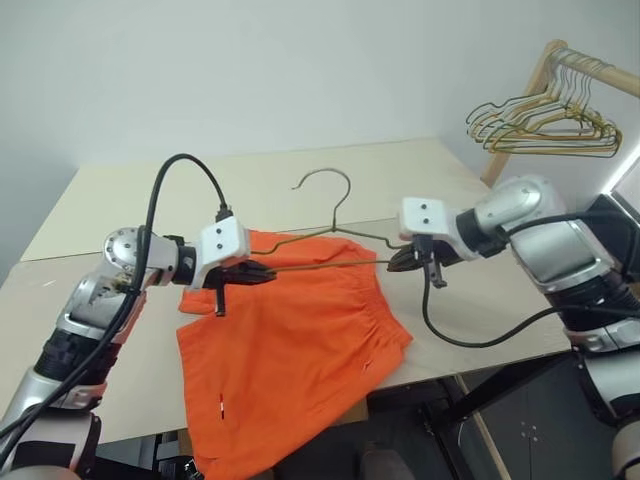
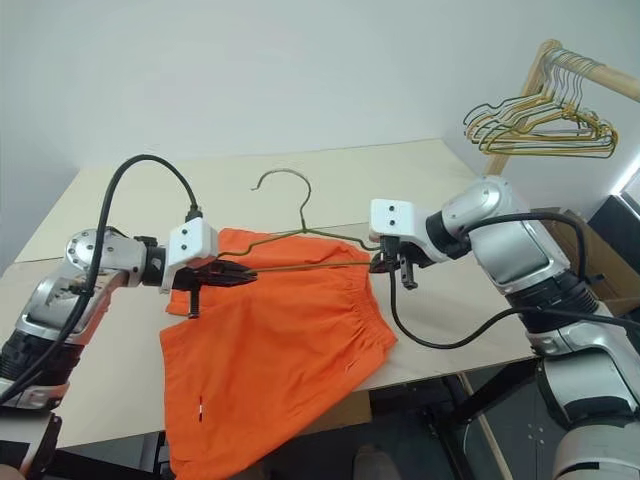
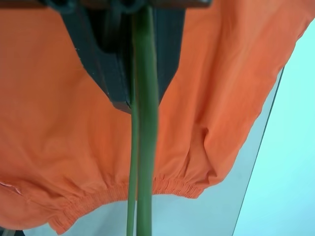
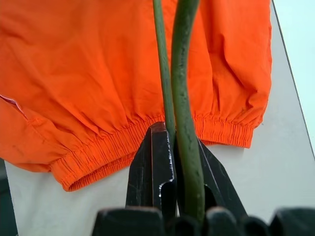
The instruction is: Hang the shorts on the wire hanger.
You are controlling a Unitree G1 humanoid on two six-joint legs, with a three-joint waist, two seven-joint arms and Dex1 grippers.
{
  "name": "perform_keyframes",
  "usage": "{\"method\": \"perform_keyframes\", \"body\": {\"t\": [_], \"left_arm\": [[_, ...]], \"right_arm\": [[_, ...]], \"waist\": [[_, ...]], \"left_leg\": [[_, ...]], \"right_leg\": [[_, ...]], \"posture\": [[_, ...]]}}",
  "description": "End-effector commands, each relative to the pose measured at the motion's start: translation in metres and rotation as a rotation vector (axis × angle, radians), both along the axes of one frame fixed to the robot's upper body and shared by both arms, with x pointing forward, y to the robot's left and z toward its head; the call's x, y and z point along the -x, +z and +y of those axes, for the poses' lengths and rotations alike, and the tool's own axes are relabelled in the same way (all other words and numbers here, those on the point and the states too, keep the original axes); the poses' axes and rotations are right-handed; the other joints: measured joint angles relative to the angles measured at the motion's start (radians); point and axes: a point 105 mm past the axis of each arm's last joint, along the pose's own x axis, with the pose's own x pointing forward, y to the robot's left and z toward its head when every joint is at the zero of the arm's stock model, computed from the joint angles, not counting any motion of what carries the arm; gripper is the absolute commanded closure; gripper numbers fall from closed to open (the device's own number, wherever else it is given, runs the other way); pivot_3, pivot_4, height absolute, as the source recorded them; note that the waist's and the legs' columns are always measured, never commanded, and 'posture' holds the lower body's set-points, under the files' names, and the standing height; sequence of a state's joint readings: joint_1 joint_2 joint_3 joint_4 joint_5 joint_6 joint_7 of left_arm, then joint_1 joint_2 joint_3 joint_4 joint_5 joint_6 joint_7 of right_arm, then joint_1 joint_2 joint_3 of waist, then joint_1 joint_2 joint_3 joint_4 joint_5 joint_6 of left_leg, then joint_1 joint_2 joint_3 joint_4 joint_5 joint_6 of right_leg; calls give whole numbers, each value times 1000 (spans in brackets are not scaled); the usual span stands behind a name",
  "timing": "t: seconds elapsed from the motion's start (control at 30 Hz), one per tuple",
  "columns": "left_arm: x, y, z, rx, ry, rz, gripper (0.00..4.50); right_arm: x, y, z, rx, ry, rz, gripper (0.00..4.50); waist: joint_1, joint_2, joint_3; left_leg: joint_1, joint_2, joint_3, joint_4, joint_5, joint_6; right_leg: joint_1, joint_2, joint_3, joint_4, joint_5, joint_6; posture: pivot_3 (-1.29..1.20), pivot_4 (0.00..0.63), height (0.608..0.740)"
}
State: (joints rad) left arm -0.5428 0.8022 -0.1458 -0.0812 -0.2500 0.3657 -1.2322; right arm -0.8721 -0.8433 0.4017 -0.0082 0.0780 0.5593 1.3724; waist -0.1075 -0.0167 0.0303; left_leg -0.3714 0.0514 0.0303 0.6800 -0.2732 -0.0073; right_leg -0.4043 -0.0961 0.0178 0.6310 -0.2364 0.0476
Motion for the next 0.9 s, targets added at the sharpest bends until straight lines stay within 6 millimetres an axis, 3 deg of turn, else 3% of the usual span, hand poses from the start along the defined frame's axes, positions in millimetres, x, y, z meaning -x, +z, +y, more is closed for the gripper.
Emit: {"method": "perform_keyframes", "body": {"t": [0.03, 0.2, 0.37, 0.57, 0.9], "left_arm": [[4, 14, -4, 57, -47, -58, 3083], [-7, 29, 7, 183, 82, -89, 1481], [1, 46, 0, 396, 126, -151, 26], [24, 42, -23, 527, 114, -127, 26], [63, 29, -35, 513, 127, -126, 26]], "right_arm": [[11, 12, -9, -84, -35, 15, 4500], [25, -15, -57, -158, -289, 161, 4500], [36, -53, -116, -235, -664, 333, 4500], [53, -94, -141, -295, -952, 614, 4500], [74, -95, -142, -377, -953, 818, 4500]], "waist": [[4, 0, 0], [18, 0, 0], [24, 0, 0], [22, 0, 0], [39, 0, 0]], "left_leg": [[0, 0, 0, 0, 0, 0], [0, 0, 0, 1, 0, 0], [1, 0, 0, 1, 0, 0], [3, 0, 0, 0, 0, 0], [3, 0, 0, 0, 0, 0]], "right_leg": [[0, 0, 0, 0, 0, 0], [1, 0, -1, 0, 0, 0], [2, 0, 0, 0, 0, 0], [3, 0, 1, 0, 0, -1], [4, 0, 1, -2, 0, -1]], "posture": [[-103, 0, 740], [-94, 0, 740], [-86, 0, 740], [-80, 0, 740], [-55, 0, 740]]}}
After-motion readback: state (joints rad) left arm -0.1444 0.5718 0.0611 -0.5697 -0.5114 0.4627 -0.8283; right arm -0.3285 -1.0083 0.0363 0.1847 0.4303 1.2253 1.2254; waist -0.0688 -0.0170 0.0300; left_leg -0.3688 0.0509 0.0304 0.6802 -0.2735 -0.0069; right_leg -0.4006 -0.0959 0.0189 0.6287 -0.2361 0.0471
